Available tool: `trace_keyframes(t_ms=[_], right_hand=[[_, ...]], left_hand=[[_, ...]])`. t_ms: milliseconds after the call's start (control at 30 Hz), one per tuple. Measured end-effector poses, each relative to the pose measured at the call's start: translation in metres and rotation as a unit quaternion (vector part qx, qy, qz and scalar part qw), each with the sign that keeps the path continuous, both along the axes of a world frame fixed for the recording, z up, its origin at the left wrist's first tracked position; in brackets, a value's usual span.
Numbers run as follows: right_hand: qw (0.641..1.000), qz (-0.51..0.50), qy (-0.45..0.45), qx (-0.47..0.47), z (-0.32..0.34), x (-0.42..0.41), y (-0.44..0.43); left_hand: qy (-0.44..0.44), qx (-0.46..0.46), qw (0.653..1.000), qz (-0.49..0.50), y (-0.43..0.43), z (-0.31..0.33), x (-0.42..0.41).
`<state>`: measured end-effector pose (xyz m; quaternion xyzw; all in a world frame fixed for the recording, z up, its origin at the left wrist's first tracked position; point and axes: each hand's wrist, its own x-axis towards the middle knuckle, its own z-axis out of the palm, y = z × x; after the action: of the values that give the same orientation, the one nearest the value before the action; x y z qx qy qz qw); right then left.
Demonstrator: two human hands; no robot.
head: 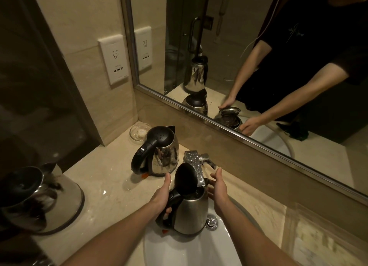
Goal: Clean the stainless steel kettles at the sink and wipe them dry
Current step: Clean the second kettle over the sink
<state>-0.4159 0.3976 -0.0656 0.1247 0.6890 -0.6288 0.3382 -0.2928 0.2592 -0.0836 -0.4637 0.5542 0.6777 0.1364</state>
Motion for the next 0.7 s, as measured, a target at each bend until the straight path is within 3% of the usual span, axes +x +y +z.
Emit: trace_keyframes(t_ms=[700], right_hand=[[1.0,-0.004,-0.011,-0.018,0.0051,0.0023,-0.0003]], left_hand=[[0.006,-0.006,1.0,-0.007,-0.0002,0.0021,0.0011]])
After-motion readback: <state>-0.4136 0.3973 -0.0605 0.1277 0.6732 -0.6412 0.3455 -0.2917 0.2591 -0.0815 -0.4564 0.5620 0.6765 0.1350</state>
